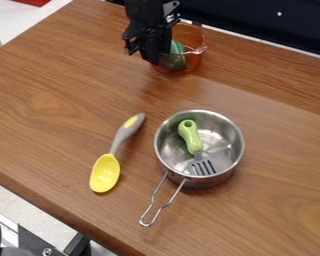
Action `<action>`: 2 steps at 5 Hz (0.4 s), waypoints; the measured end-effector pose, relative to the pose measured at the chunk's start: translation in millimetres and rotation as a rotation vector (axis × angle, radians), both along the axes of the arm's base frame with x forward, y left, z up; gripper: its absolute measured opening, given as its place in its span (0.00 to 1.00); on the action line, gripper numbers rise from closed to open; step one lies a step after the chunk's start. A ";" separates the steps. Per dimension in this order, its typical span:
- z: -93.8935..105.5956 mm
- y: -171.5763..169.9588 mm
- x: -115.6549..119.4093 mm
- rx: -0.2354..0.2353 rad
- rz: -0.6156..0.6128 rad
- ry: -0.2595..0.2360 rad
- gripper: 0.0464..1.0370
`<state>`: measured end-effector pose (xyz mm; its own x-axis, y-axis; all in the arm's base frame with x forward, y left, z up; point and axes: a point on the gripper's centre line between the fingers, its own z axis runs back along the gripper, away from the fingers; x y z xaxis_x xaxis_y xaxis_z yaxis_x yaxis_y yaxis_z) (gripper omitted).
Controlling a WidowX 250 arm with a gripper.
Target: Moves the orange basin to the upper side of the table
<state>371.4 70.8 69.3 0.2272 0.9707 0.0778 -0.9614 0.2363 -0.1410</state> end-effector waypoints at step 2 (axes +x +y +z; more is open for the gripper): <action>2.6 2.9 -7.9 -0.041 0.005 0.047 0.93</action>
<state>363.5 73.7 71.9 0.2252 0.9739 0.0275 -0.9682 0.2269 -0.1056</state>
